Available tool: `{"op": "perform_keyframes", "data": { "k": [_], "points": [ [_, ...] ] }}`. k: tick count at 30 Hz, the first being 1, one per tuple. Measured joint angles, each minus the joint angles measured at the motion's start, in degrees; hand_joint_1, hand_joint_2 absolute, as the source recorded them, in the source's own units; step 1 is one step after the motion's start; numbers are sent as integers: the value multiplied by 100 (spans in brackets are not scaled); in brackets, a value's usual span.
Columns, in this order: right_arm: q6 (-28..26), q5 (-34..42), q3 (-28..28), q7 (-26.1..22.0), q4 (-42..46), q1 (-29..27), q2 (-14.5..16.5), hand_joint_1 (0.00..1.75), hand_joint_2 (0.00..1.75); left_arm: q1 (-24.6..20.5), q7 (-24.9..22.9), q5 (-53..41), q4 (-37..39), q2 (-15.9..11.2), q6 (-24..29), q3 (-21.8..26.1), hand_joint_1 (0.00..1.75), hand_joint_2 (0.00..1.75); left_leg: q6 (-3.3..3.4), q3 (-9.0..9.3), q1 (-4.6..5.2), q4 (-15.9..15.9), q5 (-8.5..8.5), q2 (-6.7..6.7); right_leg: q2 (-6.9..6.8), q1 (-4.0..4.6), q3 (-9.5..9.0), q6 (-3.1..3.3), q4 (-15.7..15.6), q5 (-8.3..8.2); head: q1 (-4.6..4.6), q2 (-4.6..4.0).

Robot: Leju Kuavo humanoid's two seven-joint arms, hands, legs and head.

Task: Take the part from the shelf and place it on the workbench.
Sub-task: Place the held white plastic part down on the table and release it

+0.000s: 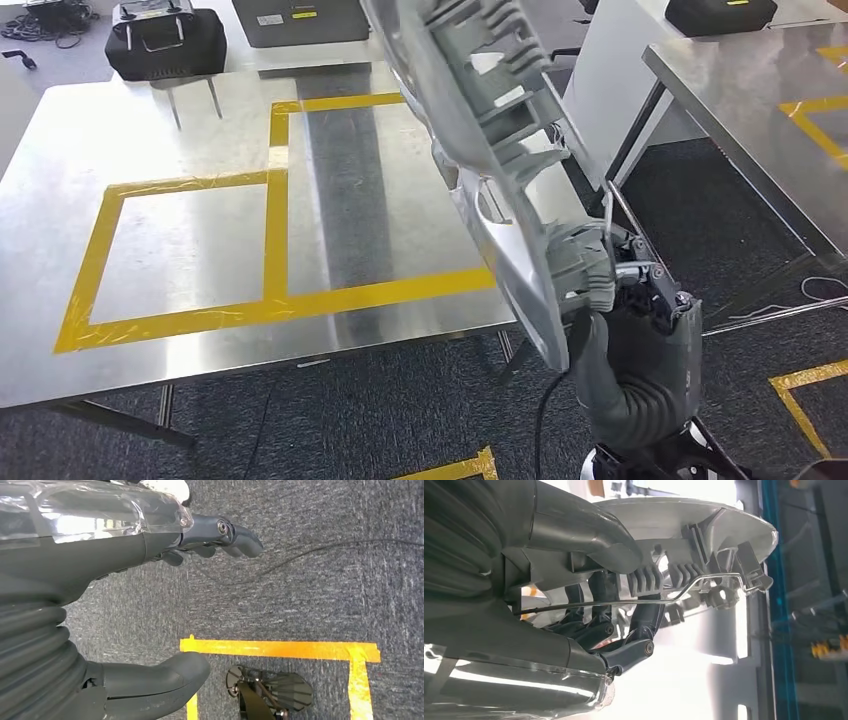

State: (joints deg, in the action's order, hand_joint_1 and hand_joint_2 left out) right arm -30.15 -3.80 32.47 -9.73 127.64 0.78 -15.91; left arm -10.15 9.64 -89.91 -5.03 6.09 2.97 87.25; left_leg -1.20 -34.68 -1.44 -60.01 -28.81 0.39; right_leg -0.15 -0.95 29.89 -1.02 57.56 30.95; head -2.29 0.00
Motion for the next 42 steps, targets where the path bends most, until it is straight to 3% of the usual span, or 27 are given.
{"op": "perform_keyframes", "data": {
  "k": [9,16,20,26,32,42],
  "points": [
    [1480,-145,144,1879,-527,1512,-332,175,175,-73,-116,-1,0,40,-182,-50,0,175,34,9,6,-1,14,51,11,-1,0,-50,-7,-22,8,0],
    [1996,-295,356,2633,-1119,2476,-579,175,175,-132,-203,-1,0,83,-254,-121,0,175,47,6,8,-1,22,63,20,-2,-1,-58,-5,-30,11,-1],
    [2751,-332,616,3410,-1598,3379,-692,175,175,-200,-340,-2,0,124,-340,-224,0,175,50,2,11,-1,24,79,25,-3,1,-63,-4,-36,10,0],
    [3694,-398,1267,4197,-2622,4943,-695,175,175,-305,-536,-1,0,225,-439,-431,0,175,57,-2,18,0,28,112,33,-5,6,-66,-2,-44,8,0],
    [4341,-622,2017,4619,-3849,6152,-413,175,175,-360,-639,-1,-2,354,-498,-617,0,175,58,-2,18,-1,28,134,42,-5,9,-67,-2,-45,7,0],
    [4667,-1136,2783,4512,-5569,6953,208,175,175,-351,-697,-1,-2,447,-507,-738,0,175,64,-3,18,0,23,150,55,-5,14,-67,-4,-45,-3,0]
  ]
}}
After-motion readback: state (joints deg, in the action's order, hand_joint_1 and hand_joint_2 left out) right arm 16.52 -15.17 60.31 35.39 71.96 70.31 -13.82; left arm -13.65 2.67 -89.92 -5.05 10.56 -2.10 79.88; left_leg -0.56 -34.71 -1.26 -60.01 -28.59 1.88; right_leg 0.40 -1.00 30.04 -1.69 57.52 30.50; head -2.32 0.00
